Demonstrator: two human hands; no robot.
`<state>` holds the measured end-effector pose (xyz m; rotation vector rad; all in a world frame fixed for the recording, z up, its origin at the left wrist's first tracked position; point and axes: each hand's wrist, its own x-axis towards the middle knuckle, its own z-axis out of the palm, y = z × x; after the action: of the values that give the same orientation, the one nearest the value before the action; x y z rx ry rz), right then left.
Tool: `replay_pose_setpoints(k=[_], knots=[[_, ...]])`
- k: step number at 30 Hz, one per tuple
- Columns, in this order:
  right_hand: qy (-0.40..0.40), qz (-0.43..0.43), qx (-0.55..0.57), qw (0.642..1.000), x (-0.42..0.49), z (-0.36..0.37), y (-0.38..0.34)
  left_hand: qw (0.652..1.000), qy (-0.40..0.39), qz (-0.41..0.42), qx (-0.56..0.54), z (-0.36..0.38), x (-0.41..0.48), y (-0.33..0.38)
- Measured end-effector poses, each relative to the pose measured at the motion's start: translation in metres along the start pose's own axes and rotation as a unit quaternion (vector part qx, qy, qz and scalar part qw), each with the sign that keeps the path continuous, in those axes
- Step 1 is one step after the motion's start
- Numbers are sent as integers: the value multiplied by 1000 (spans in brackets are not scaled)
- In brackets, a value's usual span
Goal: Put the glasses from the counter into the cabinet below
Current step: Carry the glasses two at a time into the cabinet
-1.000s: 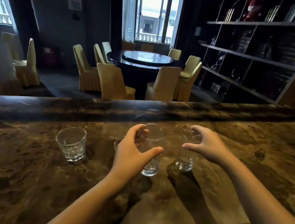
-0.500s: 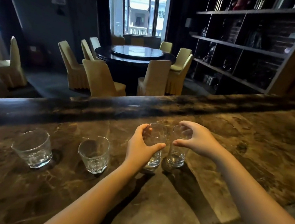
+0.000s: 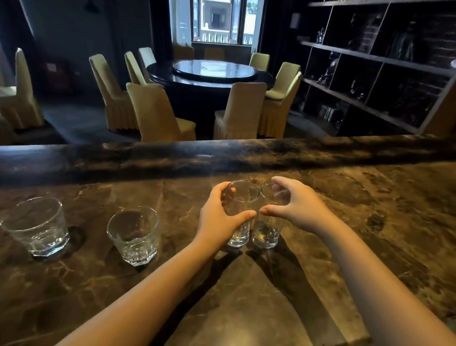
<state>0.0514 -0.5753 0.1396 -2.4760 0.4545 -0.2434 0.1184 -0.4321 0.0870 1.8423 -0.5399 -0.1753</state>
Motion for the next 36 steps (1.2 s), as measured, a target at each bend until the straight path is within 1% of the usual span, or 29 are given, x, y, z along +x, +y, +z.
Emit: replay_pose_setpoints(k=[6, 11, 13, 16, 18, 19, 21, 23, 26, 29, 31, 32, 34, 36], knots=[[-7, 12, 23, 1000, 2, 3, 3, 1000, -11, 3, 18, 1, 2, 2], [-40, 7, -19, 999, -2, -3, -2, 996, -58, 5, 74, -14, 2, 12], [-26, -7, -58, 998, -6, -10, -10, 992, -78, 16, 100, -29, -1, 21], [10, -61, -100, 993, -15, -12, -38, 984, -86, 52, 147, -63, -14, 33], [7, -105, -109, 988, -25, -3, -66, 977, -67, 74, 189, -93, -27, 37], [-7, -125, -111, 986, -29, 4, -80, 973, -50, 80, 210, -110, -35, 37], [-51, -159, -111, 980, -37, 26, -106, 964, -1, 83, 253, -146, -48, 33], [-98, -177, -110, 973, -40, 54, -124, 954, 50, 68, 288, -181, -56, 20], [-170, -169, -111, 965, -31, 94, -137, 940, 97, 7, 328, -225, -61, -13], [-219, -138, -111, 960, -21, 122, -141, 926, 109, -47, 360, -256, -65, -51], [-225, -119, -109, 961, -17, 135, -143, 923, 120, -55, 361, -270, -67, -71], [-216, -110, -108, 964, -15, 140, -145, 927, 125, -52, 349, -275, -67, -79], [-185, -92, -100, 973, -13, 148, -150, 941, 126, -45, 311, -284, -66, -91], [-167, -76, -82, 980, -11, 153, -156, 957, 117, -60, 258, -293, -63, -99]])
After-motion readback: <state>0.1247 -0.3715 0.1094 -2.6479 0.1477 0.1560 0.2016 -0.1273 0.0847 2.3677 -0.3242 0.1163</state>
